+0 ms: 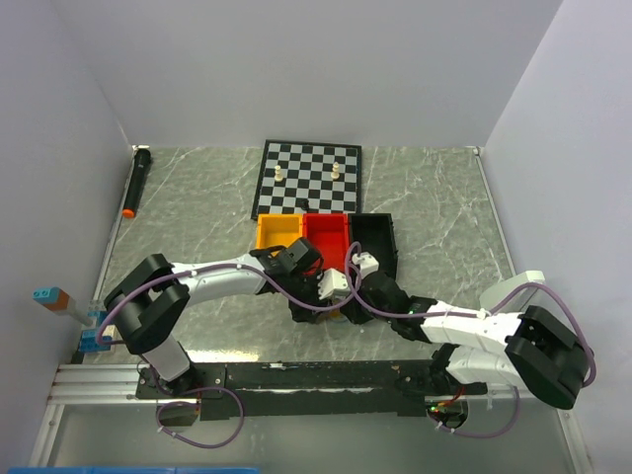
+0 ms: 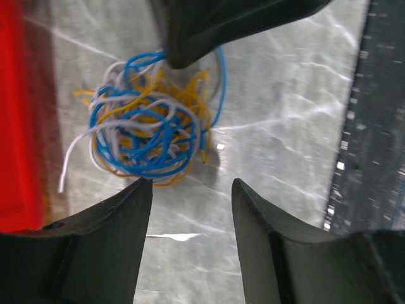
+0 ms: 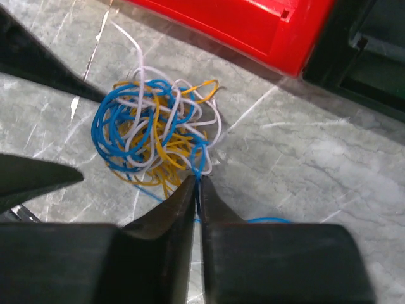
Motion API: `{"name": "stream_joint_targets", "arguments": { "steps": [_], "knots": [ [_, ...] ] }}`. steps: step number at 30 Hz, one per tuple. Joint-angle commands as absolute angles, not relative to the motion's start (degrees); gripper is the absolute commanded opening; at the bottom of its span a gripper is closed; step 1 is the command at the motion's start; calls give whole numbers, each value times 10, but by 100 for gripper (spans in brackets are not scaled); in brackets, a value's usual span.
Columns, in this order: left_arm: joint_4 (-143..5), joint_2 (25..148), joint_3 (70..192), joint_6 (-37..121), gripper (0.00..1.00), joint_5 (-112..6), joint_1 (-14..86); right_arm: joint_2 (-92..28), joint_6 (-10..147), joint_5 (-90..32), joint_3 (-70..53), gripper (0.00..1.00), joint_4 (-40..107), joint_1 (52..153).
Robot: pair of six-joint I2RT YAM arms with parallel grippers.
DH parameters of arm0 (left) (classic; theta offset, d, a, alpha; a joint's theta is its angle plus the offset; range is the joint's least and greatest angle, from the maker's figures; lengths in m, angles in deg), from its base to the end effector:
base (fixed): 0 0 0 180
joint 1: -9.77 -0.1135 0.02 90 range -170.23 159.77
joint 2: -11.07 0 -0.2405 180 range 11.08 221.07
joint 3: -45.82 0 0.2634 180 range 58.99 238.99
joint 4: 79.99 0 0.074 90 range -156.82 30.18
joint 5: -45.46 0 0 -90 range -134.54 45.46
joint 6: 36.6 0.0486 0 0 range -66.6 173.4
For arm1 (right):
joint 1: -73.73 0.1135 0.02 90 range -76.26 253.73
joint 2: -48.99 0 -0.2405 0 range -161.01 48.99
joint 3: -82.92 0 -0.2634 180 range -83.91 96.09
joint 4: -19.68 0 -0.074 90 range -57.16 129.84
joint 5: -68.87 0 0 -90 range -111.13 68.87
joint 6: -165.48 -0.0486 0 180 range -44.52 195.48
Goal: Untangle the cables
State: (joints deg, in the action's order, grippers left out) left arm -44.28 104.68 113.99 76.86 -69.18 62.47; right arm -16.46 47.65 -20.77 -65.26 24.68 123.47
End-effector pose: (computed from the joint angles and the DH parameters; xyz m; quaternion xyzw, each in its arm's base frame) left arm 0.1839 -0.2748 0.1369 0.6254 0.7120 -0.2614 0.1833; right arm 0.1522 0.1793 0.1098 -0.1699 0.8850 0.2693 0.3396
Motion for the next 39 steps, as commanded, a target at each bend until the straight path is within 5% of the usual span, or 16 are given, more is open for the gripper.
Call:
{"name": "stream_joint_targets", "arguments": {
  "steps": [1,4,11,15,18,19,39],
  "knots": [
    [-513,1041,1130,766,60,-661,628,-146,467,-208,-668,7,218,1238],
    [-528,1034,1123,760,63,-648,630,-130,463,-224,-675,0,219,1238],
    [-540,1027,1115,753,66,-643,641,-137,455,-249,-680,0,202,1237],
    [-547,1036,1117,757,41,-653,648,-149,452,-268,-675,0,197,1236],
    [-541,1041,1122,765,5,-655,651,-147,450,-274,-671,0,206,1233],
    [-537,1041,1122,768,1,-653,650,-142,448,-272,-672,0,211,1232],
    [-389,900,1075,806,1,-686,499,49,414,-179,-681,0,392,1216]
  ]
}}
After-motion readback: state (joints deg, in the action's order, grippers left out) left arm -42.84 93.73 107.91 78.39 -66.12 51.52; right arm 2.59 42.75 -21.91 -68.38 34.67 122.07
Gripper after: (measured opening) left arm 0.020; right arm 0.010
